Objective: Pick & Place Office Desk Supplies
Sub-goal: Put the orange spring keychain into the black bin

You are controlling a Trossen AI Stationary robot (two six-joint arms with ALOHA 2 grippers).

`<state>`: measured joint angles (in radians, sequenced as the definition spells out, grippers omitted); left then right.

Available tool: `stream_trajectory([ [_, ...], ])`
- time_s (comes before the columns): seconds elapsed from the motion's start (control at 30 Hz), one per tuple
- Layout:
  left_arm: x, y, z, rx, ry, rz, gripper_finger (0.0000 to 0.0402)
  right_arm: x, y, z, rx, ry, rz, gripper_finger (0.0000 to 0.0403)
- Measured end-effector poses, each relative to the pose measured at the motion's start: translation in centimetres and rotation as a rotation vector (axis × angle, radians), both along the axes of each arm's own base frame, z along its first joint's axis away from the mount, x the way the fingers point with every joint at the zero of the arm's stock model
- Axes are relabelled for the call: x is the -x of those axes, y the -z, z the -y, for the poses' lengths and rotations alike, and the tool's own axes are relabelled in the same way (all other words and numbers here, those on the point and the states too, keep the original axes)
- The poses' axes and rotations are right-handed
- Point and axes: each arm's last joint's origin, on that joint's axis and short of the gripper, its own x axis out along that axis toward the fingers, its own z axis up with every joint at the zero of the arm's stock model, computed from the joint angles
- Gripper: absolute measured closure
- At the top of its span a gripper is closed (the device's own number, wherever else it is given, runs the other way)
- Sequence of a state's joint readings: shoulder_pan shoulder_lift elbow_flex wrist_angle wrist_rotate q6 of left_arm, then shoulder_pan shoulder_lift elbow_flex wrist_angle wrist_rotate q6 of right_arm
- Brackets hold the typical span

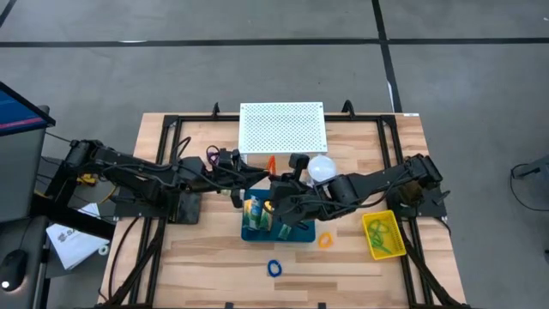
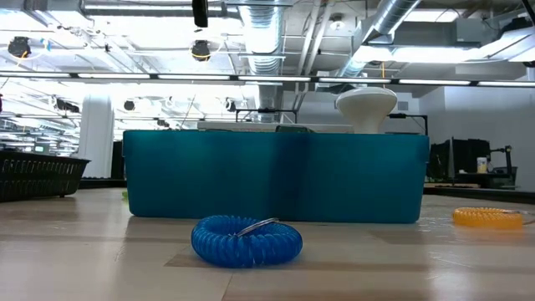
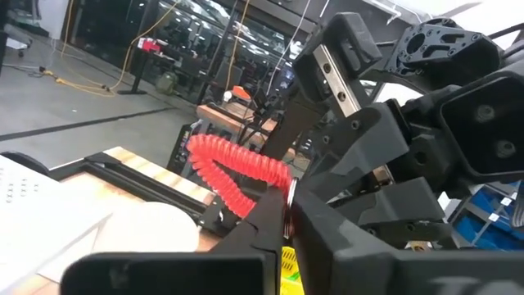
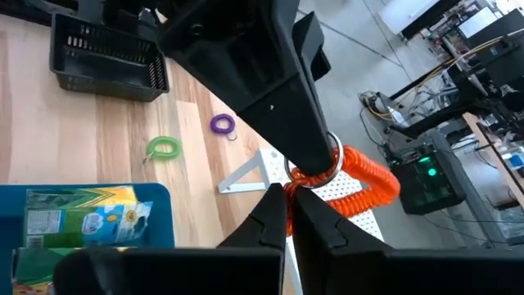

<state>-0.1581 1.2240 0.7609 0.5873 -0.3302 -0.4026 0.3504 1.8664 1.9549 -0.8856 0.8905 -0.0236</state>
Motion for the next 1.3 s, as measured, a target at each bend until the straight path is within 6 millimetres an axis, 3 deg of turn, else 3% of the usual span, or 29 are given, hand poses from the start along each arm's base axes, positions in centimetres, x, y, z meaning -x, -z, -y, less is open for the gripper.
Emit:
stream_trajectory([
  [0.43,0.0,0.2,0.0,-0.003,-0.002,-0.011,0.0399,0.1,0.7,0.9,-0.214,0.046,0.013,0.0329],
  [0.63,-0.1,0.5,-0.1,-0.032,-0.045,-0.055,0.0400,1.6,1.7,0.6,-0.253,0.138,-0.080,0.0318],
  [0.87,0.3,2.2,-1.0,-0.017,-0.060,-0.255,0.0400,4.7,5.8,-1.2,-0.270,0.308,-0.213,0.0316],
  [1.0,1.9,3.9,-1.1,0.037,0.026,-0.510,0.0401,6.2,8.2,-2.7,-0.339,0.358,-0.243,0.0316],
  [1.3,9.6,5.8,0.9,0.314,0.134,-1.061,0.0401,10.7,8.7,-4.1,-0.401,0.416,-0.193,0.0316],
])
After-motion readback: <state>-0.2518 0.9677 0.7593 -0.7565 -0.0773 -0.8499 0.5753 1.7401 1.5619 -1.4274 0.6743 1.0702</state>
